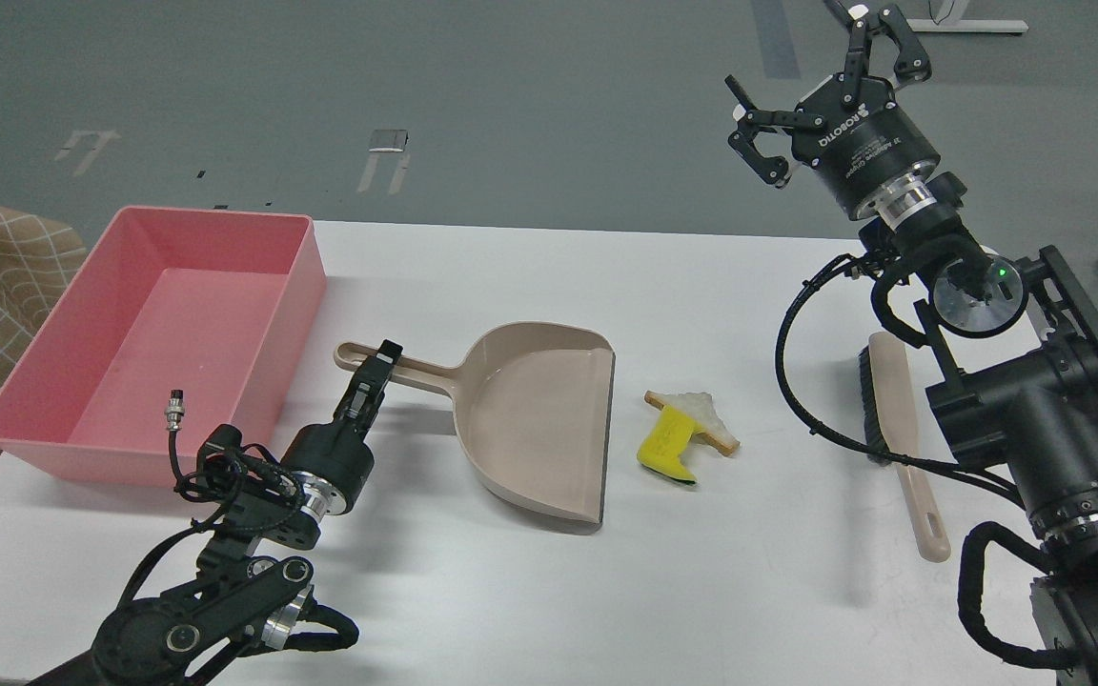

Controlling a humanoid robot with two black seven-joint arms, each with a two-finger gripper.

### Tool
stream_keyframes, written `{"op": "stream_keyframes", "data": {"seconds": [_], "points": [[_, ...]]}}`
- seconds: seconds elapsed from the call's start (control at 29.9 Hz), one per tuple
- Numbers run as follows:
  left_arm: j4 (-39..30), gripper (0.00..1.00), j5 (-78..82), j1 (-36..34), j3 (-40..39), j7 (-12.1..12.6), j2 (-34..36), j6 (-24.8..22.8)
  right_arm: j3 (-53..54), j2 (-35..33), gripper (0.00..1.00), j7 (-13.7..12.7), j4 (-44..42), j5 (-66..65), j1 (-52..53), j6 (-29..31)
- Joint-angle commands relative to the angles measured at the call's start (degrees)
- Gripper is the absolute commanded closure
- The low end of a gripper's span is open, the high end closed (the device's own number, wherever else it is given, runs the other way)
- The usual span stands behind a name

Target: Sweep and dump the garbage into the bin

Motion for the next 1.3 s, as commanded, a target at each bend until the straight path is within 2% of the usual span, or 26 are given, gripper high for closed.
{"op": "stream_keyframes", "data": {"seconds": [0.0, 0.3, 0.7, 0.9, 1.27], "points": [[0.00, 1.00, 0.01, -0.01, 0.08, -0.04, 0.09, 0.00, -2.29, -0.21, 0.00, -0.08, 0.10, -0.09, 0.26, 0.00], [-0.44, 1.00, 0.19, 0.26, 0.08, -0.13, 0.00, 0.00, -21.61, -9.86, 0.00, 0.00, 1.77, -0.52, 3.06, 0.00], [-0.53, 1.00, 0.19, 0.08, 0.00, -0.04, 0.09, 0.00, -40.16, -20.68, 0.00, -0.08, 2.65, -14.13, 10.18, 0.00], [-0.62, 1.00, 0.28, 0.17, 0.08, -0.13, 0.09, 0.00, -42.99, -22.18, 0.00, 0.00, 2.91, -20.12, 11.51, 0.00], [-0.62, 1.00, 0.28, -0.01, 0.08, -0.13, 0.26, 0.00, -43.08, -28.24, 0.00, -0.09, 6.86, -20.74, 12.04, 0.00]]}}
